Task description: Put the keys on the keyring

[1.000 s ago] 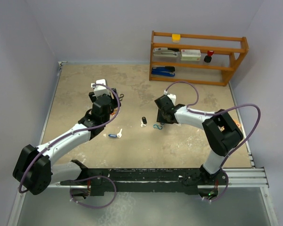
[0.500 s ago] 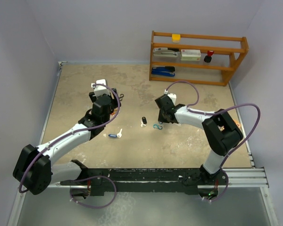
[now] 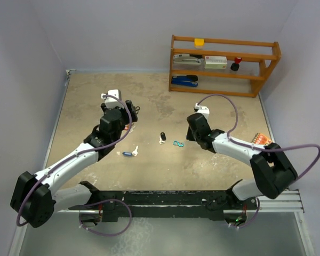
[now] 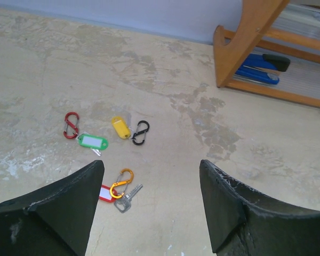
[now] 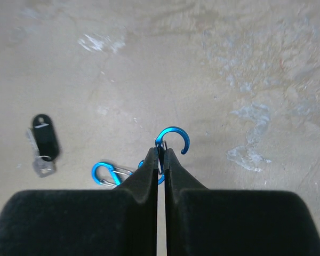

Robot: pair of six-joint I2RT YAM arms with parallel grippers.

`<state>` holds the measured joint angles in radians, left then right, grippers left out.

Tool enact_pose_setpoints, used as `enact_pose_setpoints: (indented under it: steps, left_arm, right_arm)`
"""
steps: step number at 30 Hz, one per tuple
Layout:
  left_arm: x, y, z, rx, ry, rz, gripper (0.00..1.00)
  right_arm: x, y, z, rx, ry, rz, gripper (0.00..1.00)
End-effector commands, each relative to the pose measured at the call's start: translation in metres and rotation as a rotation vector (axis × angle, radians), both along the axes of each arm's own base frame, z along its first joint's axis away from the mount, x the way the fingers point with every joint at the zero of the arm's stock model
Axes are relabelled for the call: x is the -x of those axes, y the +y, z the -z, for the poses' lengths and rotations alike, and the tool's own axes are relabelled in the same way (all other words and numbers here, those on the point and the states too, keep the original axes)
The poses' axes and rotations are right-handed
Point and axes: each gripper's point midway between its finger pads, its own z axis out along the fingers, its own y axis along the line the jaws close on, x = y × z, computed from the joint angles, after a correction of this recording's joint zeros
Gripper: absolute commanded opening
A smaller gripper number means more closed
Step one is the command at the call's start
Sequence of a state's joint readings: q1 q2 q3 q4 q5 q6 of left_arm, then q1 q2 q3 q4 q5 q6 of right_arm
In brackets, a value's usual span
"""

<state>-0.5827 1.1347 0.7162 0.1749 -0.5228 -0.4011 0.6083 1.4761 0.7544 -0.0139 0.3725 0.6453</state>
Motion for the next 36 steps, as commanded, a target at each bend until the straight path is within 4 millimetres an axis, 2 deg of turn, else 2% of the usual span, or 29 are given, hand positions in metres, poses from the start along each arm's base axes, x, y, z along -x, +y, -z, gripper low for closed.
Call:
enact_pose_setpoints:
  steps: [1,6,10,16,23,28,36]
  left_arm:
    - [0.009,-0.009,-0.015,0.044,-0.008,0.074,0.69]
    - [0.025,-0.007,0.016,0.061,0.075,0.089,0.67]
    - [0.038,0.004,0.04,0.079,0.107,0.055,0.66]
    - [0.042,0.019,0.033,0.087,0.088,-0.015,0.67]
    - [0.051,0.027,0.044,0.07,0.131,-0.034,0.67]
    - [0.057,0.034,0.045,0.073,0.121,-0.052,0.67]
    - [0.058,0.04,0.035,0.088,0.104,-0.083,0.67]
  right_arm:
    - [-0.015,0.014,-0.041,-0.073,-0.172,-0.072,0.0]
    - [-0.004,0.036,-0.05,-0.069,-0.201,-0.153,0.0]
    - [0.005,0.07,-0.055,-0.076,-0.223,-0.242,0.0]
    - [0.017,0.119,-0.05,-0.097,-0.211,-0.355,0.0]
    - [0.025,0.164,-0.047,-0.086,-0.204,-0.428,0.0]
    - [0.031,0.187,-0.039,-0.067,-0.181,-0.426,0.0]
    - [0.046,0.224,-0.028,-0.008,-0.147,-0.409,0.0]
